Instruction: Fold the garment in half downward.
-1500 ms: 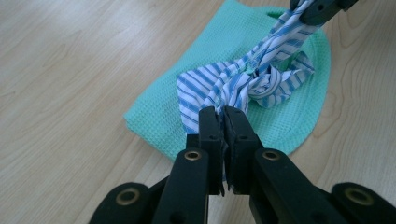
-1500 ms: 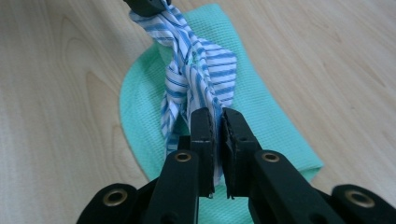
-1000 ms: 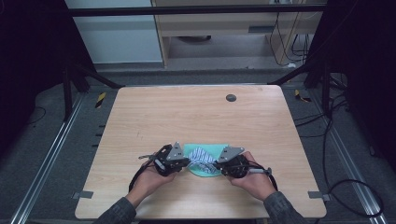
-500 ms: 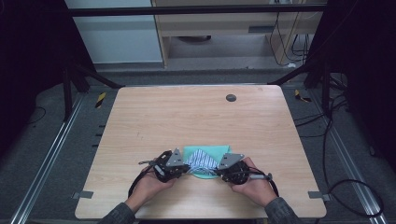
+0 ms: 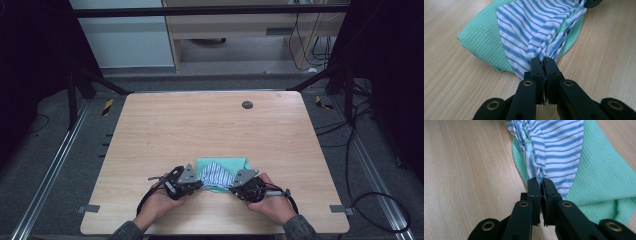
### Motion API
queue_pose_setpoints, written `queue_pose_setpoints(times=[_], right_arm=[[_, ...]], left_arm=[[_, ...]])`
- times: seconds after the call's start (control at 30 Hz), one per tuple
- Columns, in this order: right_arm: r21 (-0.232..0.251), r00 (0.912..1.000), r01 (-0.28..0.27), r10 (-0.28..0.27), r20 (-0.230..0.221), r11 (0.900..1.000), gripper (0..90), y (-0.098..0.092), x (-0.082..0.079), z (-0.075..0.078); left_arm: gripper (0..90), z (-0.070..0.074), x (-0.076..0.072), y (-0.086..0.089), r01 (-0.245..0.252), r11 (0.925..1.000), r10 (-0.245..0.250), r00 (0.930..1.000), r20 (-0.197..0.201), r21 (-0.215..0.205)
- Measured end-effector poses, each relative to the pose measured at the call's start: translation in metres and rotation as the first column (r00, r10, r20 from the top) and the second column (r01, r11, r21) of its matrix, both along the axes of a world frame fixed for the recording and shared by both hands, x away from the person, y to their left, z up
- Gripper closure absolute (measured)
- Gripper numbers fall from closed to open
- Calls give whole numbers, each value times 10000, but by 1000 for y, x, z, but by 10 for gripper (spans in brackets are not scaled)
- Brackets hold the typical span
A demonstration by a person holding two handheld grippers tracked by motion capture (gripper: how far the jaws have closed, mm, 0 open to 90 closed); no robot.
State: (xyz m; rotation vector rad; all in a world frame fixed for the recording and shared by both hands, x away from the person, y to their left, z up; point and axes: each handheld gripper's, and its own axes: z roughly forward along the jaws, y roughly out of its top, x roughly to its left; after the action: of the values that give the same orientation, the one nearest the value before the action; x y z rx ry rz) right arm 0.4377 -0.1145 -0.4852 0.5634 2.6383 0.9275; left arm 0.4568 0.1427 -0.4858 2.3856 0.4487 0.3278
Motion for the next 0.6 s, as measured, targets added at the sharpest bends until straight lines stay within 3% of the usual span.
queue_pose_setpoints(times=[0.37,0.47,0.5,0.6], right_arm=[[-42,9998,0,1,198,10000,830,0,-4,2],[50,9997,-75,74,219,10000,778,-2,-6,5],[143,9996,-101,97,266,9998,712,-2,-6,8],[218,9997,-36,31,240,9998,655,-1,-7,11]], left_arm=[[844,3,-5,6,-111,9989,108,9999,-48,-464],[682,7,-7,7,-437,9950,465,9985,288,-897],[616,8,-8,7,-429,9938,462,9985,298,-1031],[580,9,-7,4,-286,9950,332,9984,464,-960]])
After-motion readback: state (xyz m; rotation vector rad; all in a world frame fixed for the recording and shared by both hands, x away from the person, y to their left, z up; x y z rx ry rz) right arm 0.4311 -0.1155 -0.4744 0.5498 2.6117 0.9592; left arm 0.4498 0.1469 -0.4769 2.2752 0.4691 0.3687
